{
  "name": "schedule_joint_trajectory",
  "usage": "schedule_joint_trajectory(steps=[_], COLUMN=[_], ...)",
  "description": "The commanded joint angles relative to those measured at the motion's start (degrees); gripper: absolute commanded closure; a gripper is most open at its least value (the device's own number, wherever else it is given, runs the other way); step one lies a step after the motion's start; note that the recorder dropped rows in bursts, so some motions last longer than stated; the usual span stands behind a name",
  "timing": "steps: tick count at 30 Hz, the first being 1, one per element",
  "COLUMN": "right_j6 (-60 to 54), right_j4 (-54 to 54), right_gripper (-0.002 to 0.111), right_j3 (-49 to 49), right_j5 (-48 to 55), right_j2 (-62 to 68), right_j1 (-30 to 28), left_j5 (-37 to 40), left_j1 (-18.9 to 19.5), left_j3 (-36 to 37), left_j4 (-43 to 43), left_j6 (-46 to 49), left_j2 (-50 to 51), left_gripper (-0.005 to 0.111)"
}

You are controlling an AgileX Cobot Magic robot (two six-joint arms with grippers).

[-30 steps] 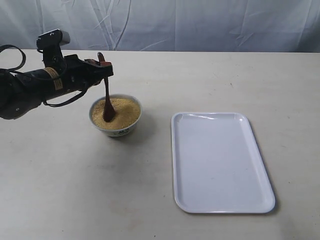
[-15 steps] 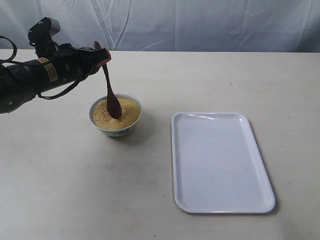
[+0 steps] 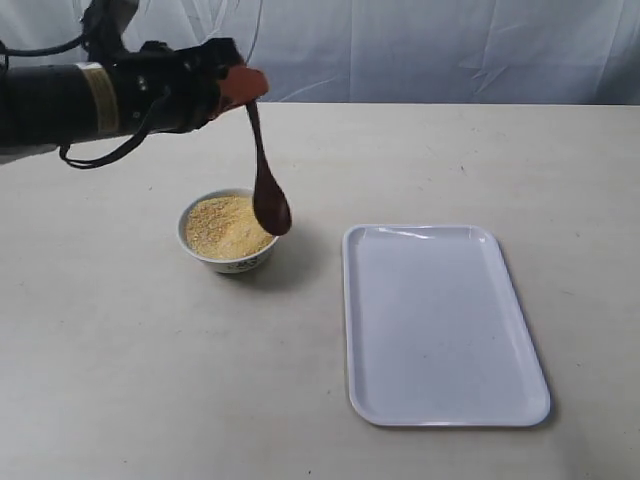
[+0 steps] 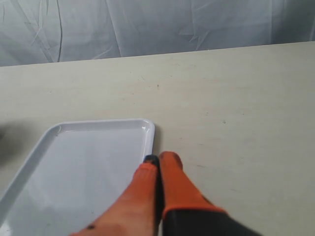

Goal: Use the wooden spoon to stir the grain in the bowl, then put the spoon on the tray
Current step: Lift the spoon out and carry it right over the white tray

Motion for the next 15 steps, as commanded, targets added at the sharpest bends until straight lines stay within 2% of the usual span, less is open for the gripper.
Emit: schedule_joint_trajectory(steps=[1, 3, 6, 11, 15], right_j6=[-0.16, -0.16, -0.16, -0.16, -0.16], right_j4=[-0.03, -0.03, -0.03, -0.03, -0.03], right_gripper=[0.108, 0.108, 0.108, 0.108, 0.108], right_j3=[0.15, 0.15, 0.15, 0.15, 0.15], right_j5=[-0.41, -0.41, -0.41, -0.41, -0.41], right_j2=[-0.31, -0.31, -0.31, -0.31, -0.31], right_j1=[0.14, 0.14, 0.14, 0.14, 0.14], left_j5=[11.71, 20.84, 22.48, 21.64, 21.64], left_j1=[-11.24, -17.21, -22.41, -24.88, -27.55], left_j3=[-4.89, -6.37, -9.05, -12.45, -14.55], left_j4=[8.09, 4.50, -2.03, -7.79, -8.23], left_j6=[-13.79, -14.49, -14.72, -15.74, -20.62], left_j2=[-0.80, 1.31, 8.52, 15.95, 20.86], left_gripper=[0.107, 0.107, 0.107, 0.107, 0.107])
